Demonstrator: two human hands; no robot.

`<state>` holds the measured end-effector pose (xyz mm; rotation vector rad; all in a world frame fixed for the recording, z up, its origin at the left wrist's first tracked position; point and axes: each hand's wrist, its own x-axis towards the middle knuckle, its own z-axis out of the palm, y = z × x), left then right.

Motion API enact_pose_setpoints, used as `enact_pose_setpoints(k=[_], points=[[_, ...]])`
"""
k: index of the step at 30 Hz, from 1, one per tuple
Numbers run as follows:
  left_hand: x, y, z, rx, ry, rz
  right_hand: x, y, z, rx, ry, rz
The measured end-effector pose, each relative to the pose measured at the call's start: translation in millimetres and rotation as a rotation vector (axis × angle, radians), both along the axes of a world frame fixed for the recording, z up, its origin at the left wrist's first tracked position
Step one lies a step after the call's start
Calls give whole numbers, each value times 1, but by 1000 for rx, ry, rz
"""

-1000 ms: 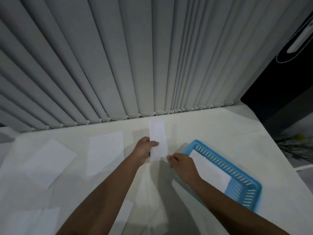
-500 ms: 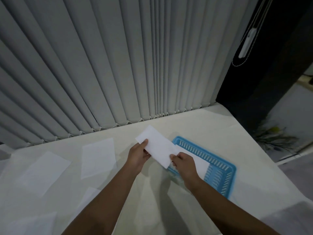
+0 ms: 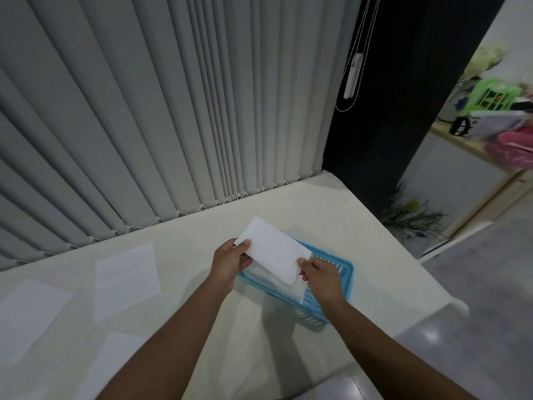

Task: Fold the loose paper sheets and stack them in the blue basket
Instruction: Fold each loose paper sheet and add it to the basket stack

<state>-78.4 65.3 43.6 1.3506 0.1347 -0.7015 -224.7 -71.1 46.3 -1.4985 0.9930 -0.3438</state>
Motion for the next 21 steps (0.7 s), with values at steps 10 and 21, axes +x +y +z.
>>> enact_pose_setpoints(k=[10,21], points=[[-10,-7,-15,129,83,34,-8,-9,-16,203,54,-142],[12,5,-30,659,-382,-224,-2,-15,-25,113,162,-138]])
